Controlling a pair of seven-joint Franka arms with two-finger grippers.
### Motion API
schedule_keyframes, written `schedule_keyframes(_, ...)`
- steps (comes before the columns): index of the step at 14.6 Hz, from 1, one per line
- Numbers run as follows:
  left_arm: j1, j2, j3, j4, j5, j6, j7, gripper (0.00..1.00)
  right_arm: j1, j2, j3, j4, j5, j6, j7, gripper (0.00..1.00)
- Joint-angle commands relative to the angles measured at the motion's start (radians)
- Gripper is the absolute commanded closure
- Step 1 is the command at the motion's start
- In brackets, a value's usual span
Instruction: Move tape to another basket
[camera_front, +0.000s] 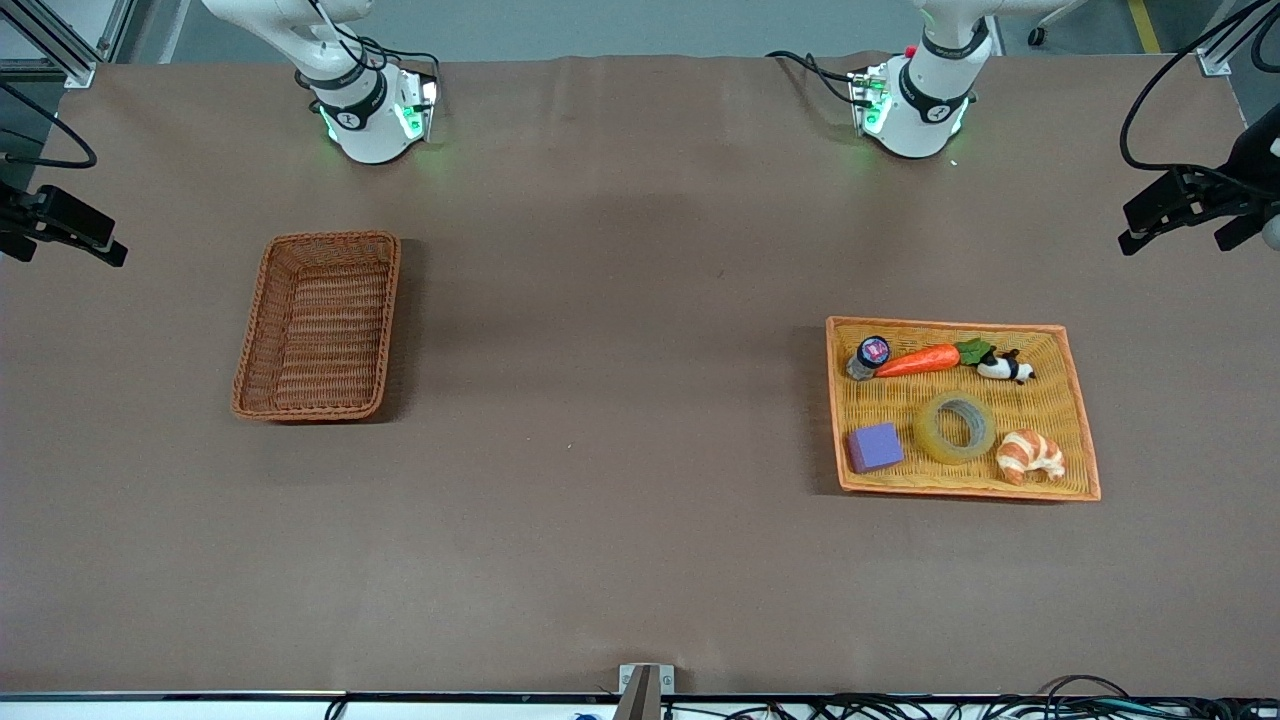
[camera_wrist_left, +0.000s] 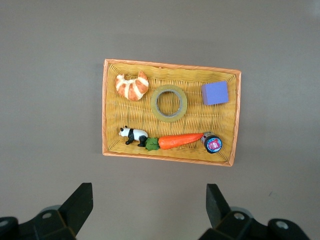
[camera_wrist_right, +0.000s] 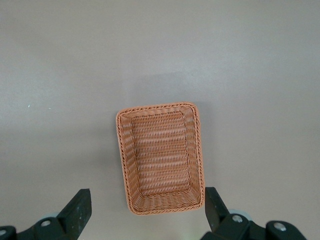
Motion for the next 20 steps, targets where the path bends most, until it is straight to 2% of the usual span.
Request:
schedule_keyframes(1, -0.003, 0.008, -0.002, 0.015, -0.007, -0.013, 0.018, 0.00, -0.016, 0.003, 0.011, 0.011, 0.023, -0.012, -0.011, 0.00)
schedule_keyframes(5, -0.009, 0.011, -0.002, 0.017, -0.003, -0.013, 0.080, 0.00, -0.016, 0.005, 0.011, 0.011, 0.023, -0.012, -0.010, 0.00)
schedule_keyframes(7, 0.003, 0.043, 0.000, 0.017, -0.005, -0.013, 0.128, 0.00, -0.016, 0.003, 0.011, 0.011, 0.023, -0.012, -0.010, 0.00)
schedule_keyframes(11, 0.000, 0.057, 0.001, -0.066, 0.004, 0.024, 0.087, 0.00, -0.016, 0.003, 0.011, 0.011, 0.023, -0.012, -0.010, 0.00)
schedule_keyframes(15, 0.002, 0.048, 0.000, -0.293, 0.018, 0.255, 0.012, 0.00, -0.016, 0.003, 0.011, 0.009, 0.023, -0.012, -0.010, 0.00)
schedule_keyframes(18, 0.005, 0.065, 0.000, -0.467, 0.084, 0.514, 0.012, 0.00, -0.016, 0.005, 0.011, 0.009, 0.023, -0.012, -0.010, 0.00)
schedule_keyframes(20, 0.014, 0.129, 0.000, -0.508, 0.092, 0.629, 0.007, 0.00, -0.016, 0.003, 0.009, 0.009, 0.023, -0.012, -0.010, 0.00)
